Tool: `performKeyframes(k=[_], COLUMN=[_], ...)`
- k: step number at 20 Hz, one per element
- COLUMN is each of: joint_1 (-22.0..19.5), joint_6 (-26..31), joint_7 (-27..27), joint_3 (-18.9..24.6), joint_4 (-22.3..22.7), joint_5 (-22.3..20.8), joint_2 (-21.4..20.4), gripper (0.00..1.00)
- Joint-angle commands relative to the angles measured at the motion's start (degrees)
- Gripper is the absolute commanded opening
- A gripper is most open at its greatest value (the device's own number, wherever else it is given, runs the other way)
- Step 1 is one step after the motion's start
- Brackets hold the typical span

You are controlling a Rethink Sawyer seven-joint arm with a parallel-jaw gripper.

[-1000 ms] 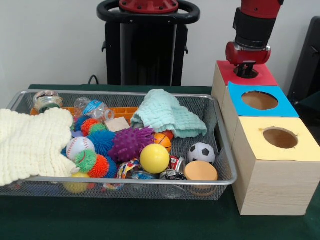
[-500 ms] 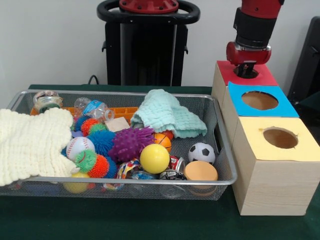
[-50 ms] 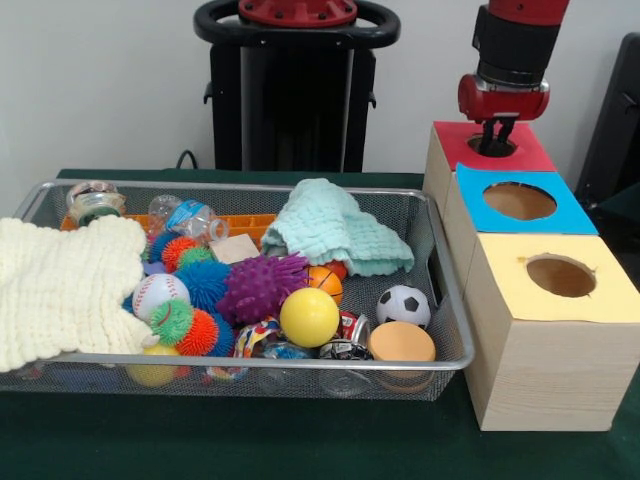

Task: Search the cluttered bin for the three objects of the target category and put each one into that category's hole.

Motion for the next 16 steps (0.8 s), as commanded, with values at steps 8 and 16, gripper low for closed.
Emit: performKeyframes(k=[8, 16], joint_1=[-0.49, -2.63], joint_6=[12.2, 16.96], joint_7=[10.07, 8.29], joint_3=[-0.07, 0.57], joint_4=[-3.41, -4.38], joint_5=[2.3, 1.68], joint_2=[-4.25, -6.87], gripper=[0.0, 0.0])
